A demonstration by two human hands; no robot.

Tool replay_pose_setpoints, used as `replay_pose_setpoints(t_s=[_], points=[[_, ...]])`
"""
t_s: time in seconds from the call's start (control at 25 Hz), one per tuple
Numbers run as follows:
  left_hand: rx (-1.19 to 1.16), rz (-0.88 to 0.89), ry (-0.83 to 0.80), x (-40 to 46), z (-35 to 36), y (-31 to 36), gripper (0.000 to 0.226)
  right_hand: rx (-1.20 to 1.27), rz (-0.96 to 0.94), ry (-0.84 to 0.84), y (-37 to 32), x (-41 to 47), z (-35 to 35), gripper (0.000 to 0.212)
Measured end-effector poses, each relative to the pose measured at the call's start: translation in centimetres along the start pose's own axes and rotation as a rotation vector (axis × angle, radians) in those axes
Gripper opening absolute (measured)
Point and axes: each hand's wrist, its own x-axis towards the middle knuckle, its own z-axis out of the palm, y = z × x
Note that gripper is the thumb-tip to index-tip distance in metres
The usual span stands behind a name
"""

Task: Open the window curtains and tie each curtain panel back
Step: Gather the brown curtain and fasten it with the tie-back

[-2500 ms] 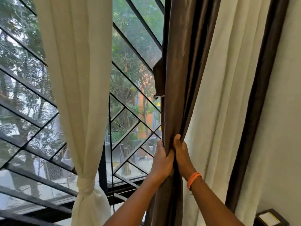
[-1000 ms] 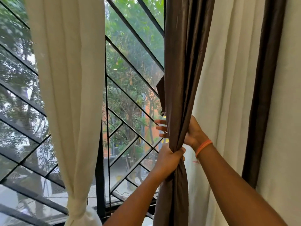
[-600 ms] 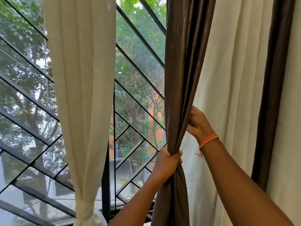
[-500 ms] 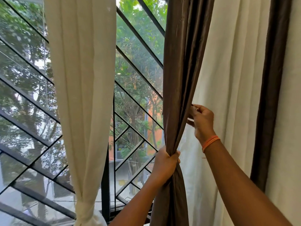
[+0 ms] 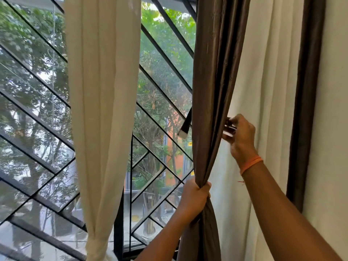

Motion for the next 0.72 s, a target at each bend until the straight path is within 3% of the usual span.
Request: replay_pose_setpoints(t_s=[0.12, 0.24, 0.36, 0.56, 0.72], points=[[0.023, 0.007, 0.014, 0.1, -0.1, 0.2, 0.014, -0.113, -0.325, -0.006, -2.1, -1.9, -0.7, 0.013], [0.012, 0.006, 0.021, 0.0, 0.4, 0.3, 0.013, -0.162, -0.464, 0.002, -2.9, -2.3, -0.9, 0.013], [0.000, 0.013, 0.010, 0.0, 0.5, 0.2, 0.012, -0.108, -0.431, -0.017, -3.0, -2.2, -2.3, 0.021], [-0.018, 0.009, -0.011, 0.0, 0.6, -0.1, 0.009, 0.034, -0.166, -0.024, -2.2, -1.8, -3.6, 0.026], [-0.030, 0.018, -0.016, -0.2, 0.9, -0.1, 0.006, 0.000, -0.098, -0.027, -2.2, -2.2, -3.8, 0.017]])
